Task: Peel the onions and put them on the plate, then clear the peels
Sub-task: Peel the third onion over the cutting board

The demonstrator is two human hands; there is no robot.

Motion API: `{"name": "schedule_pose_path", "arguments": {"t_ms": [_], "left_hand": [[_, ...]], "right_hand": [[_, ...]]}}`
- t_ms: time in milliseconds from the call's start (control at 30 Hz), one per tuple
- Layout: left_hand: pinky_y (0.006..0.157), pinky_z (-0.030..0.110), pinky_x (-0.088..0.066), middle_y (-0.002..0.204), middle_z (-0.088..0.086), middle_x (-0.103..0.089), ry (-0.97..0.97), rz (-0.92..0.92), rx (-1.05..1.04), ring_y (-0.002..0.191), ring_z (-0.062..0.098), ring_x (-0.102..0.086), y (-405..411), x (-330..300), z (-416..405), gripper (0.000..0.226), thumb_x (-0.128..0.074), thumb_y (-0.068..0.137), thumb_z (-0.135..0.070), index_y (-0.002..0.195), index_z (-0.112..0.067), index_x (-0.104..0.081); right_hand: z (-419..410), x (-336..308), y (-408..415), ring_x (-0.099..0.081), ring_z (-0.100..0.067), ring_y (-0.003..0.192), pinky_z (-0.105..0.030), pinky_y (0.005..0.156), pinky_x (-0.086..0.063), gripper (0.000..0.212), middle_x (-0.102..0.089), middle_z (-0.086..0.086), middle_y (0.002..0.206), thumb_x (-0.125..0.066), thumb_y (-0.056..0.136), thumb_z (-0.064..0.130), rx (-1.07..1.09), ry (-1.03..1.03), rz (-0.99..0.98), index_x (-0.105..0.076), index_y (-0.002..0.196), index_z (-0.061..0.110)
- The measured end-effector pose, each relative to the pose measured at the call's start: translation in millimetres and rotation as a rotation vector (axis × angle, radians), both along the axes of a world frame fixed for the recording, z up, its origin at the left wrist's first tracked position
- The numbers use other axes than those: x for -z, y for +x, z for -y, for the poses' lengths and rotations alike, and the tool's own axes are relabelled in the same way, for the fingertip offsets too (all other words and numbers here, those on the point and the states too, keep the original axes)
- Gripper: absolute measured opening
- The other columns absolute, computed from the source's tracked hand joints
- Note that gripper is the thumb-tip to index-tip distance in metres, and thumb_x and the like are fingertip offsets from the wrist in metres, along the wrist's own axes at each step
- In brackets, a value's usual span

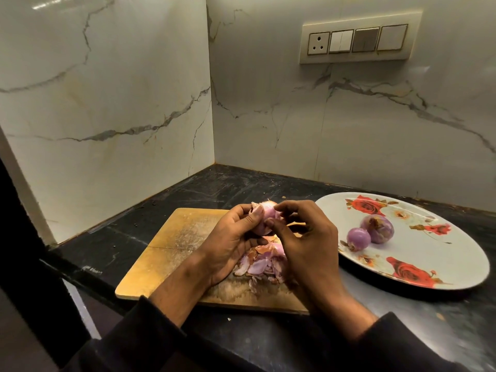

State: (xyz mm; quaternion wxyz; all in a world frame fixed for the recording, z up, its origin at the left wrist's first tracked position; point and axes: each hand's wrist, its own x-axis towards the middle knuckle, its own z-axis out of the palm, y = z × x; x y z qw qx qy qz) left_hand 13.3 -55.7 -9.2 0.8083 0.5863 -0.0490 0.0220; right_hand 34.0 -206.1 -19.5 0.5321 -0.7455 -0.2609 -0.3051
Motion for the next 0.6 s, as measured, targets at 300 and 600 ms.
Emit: {"name": "schedule_pose_path", "arguments": {"t_ms": [300, 600], "left_hand": [[0.068, 0.026, -0.055, 0.091, 0.004, -0.073, 0.048, 0.033, -0.028, 0.078, 0.011, -0.069, 0, 1, 0, 0.046, -0.066, 0.082, -0.025, 0.122, -0.006, -0.054], [0.069, 0.026, -0.056, 0.105, 0.009, -0.073, 0.078, 0.031, -0.051, 0.088, 0.016, -0.071, 0, 1, 0, 0.050, -0.069, 0.077, -0.026, 0.123, -0.011, -0.055]], "right_hand": [[4, -1, 7, -0.068, -0.007, 0.083, -0.022, 0.072, -0.058, 0.030, -0.070, 0.007, 0.088, -0.084, 0.078, 0.002, -0.074, 0.053, -0.073, -0.070, 0.091, 0.024], [7, -3, 11, -0.065, -0.006, 0.081, -0.016, 0.069, -0.054, 0.024, -0.067, 0.008, 0.084, -0.079, 0.080, -0.004, -0.034, -0.072, -0.026, -0.071, 0.087, 0.018]]}}
